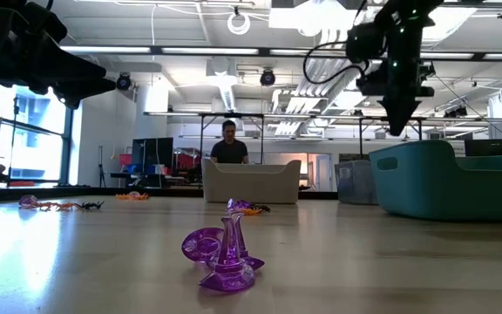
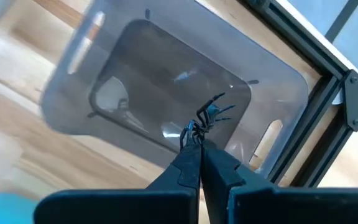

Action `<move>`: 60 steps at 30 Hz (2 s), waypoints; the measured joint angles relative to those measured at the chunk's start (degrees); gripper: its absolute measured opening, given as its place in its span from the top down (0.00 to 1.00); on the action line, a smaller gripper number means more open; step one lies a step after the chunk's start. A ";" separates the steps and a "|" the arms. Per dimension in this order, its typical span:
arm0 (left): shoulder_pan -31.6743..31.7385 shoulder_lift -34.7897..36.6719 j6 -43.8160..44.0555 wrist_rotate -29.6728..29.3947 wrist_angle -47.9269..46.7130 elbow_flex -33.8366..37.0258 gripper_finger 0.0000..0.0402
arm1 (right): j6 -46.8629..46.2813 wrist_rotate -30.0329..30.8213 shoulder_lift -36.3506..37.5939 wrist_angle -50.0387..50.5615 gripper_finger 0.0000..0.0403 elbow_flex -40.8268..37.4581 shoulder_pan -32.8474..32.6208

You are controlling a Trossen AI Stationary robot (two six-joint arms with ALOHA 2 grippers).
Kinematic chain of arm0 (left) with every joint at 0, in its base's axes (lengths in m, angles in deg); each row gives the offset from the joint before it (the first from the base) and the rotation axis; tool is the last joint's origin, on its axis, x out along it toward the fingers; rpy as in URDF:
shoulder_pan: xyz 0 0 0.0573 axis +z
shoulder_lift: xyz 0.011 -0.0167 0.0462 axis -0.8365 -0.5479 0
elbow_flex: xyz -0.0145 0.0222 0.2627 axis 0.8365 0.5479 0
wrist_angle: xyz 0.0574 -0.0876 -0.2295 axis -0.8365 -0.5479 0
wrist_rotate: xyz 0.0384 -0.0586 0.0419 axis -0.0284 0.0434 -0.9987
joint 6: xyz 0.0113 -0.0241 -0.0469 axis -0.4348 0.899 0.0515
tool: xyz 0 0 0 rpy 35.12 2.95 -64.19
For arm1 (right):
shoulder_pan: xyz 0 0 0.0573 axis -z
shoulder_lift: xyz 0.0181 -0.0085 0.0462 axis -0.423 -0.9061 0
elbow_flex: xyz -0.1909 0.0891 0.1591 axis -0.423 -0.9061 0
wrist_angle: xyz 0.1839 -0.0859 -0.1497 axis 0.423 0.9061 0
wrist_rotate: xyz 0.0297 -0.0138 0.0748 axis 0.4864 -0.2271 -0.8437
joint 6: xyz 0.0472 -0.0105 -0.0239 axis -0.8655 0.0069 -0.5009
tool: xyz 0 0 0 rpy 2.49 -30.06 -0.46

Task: Sort Halloween decoration
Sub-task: Put the black spider toy into the black bin

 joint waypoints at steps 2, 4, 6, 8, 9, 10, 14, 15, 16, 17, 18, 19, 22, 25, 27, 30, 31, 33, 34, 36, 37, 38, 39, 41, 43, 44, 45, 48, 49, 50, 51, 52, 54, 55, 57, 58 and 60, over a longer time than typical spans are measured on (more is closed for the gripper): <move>-0.01 0.00 0.00 0.00 -0.01 0.02 0.54 | 0.40 0.08 -2.48 -0.42 1.00 0.00 0.27; -0.01 0.01 0.00 0.00 -0.01 0.00 0.54 | 1.08 0.39 -5.09 -0.83 1.00 0.00 0.32; -0.01 0.01 0.00 0.00 -0.01 0.00 0.54 | 1.21 0.43 -7.87 -1.60 1.00 0.00 0.30; 0.00 0.02 0.00 0.00 0.00 0.02 0.54 | 1.23 0.42 -10.39 -2.34 1.00 0.00 0.30; -0.01 0.00 0.01 0.00 -0.01 0.01 0.54 | 1.25 0.42 -11.47 -2.68 1.00 0.00 0.29; -0.01 0.00 0.00 0.00 -0.01 0.01 0.54 | 1.28 0.42 -12.52 -2.98 1.00 0.00 0.28; 0.00 0.00 0.00 0.00 0.01 0.00 0.54 | 1.45 0.02 -15.15 -4.95 1.00 0.00 0.15; -0.01 0.02 0.00 0.00 -0.01 0.00 0.54 | 1.56 -0.07 -15.32 -5.67 1.00 0.00 0.11; -0.01 0.00 0.00 0.00 -0.01 0.00 0.54 | 1.69 -0.32 -15.33 -6.56 1.00 -0.01 -0.11; -0.01 0.01 0.00 0.00 0.00 0.00 0.54 | 1.86 -0.41 -15.29 -7.83 1.00 -0.13 -0.23; -0.01 0.01 0.00 0.00 -0.01 0.00 0.54 | 1.86 -0.44 -15.02 -9.31 1.00 -0.59 -0.42; -0.01 0.01 0.00 0.00 -0.01 0.00 0.54 | 1.84 -0.75 -14.63 -10.30 1.00 -1.23 -0.53; -0.01 0.02 0.00 0.00 -0.01 0.00 0.54 | 1.50 -2.40 -12.94 -14.68 1.00 -5.00 -0.47; 0.00 0.01 0.00 0.00 -0.01 0.01 0.54 | 1.22 -4.45 -10.68 -19.13 1.00 -9.96 0.20; 0.01 0.02 0.00 0.00 0.01 0.00 0.54 | 0.84 -5.94 -8.99 -21.53 0.99 -12.52 0.75; -0.01 0.00 0.00 0.00 0.01 0.00 0.54 | 0.35 -8.11 -6.74 -22.85 0.94 -14.90 1.50; 0.00 0.02 0.00 0.00 -0.01 0.00 0.54 | 0.68 -8.61 -6.20 -22.81 0.92 -15.21 1.70; -0.01 0.01 0.00 0.00 0.01 0.00 0.54 | 1.44 -8.59 -4.94 -22.84 0.87 -15.68 1.87; 0.01 0.01 0.00 0.00 0.00 0.01 0.54 | 1.65 -8.59 -4.42 -22.69 0.84 -15.77 1.85; -0.01 0.00 0.00 0.00 0.01 0.00 0.54 | 2.18 -8.57 -3.56 -22.40 0.78 -15.73 1.85; 0.01 0.00 0.00 0.00 0.01 0.00 0.54 | 2.38 -8.55 -3.23 -22.14 0.75 -15.63 1.85; 0.00 0.02 0.00 0.00 0.00 0.01 0.54 | 2.50 -8.54 -2.86 -22.11 0.73 -15.63 1.85; -0.01 0.02 0.00 0.00 0.01 0.00 0.54 | 2.50 -8.41 -2.65 -22.05 0.70 -15.60 1.85; 0.00 0.02 0.00 0.00 0.00 0.01 0.54 | 2.56 -8.37 -2.54 -21.59 0.67 -15.56 1.85; 0.01 0.01 0.00 0.00 0.00 0.00 0.54 | 2.66 -8.37 -2.24 -21.13 0.65 -15.56 1.85; 0.01 0.02 0.00 0.00 -0.01 0.02 0.54 | 2.65 -8.37 -1.73 -20.69 0.65 -15.56 1.84; 0.01 0.00 0.00 0.00 0.01 0.00 0.54 | 2.66 -8.37 -0.86 -20.21 0.65 -15.56 1.65; 0.00 0.01 0.00 0.00 0.00 0.00 0.54 | 2.29 -8.35 3.61 -18.48 0.67 -15.56 0.96; -0.01 0.02 0.01 0.00 0.01 0.00 0.54 | 1.63 -8.35 5.79 -17.61 0.67 -15.56 0.71; 0.00 0.02 0.01 0.00 -0.01 0.01 0.54 | 0.68 -8.35 8.07 -16.59 0.68 -15.56 0.37; -0.01 0.01 0.00 0.00 -0.01 0.00 0.54 | -0.60 -8.37 10.39 -15.32 0.69 -15.56 -0.12; 0.00 0.00 0.00 0.00 0.01 0.02 0.54 | -1.95 -8.47 12.81 -13.58 0.70 -15.54 -0.77; -0.01 0.02 0.00 0.00 0.00 0.00 0.54 | -5.72 -9.27 17.13 -9.85 0.71 -15.52 -2.93; 0.01 0.00 0.02 0.00 0.01 0.00 0.54 | -8.04 -9.95 19.01 -7.93 0.72 -15.52 -4.47; 0.00 0.01 0.00 0.00 0.01 0.00 0.54 | -13.56 -10.50 22.24 -4.33 0.72 -15.52 -8.82; -0.01 0.01 0.00 0.01 -0.01 0.01 0.54 | -16.83 -10.78 23.59 -3.15 0.73 -15.52 -11.61; -0.01 0.02 0.00 0.00 0.01 0.00 0.54 | -24.47 -11.18 25.64 -2.28 0.74 -15.52 -18.60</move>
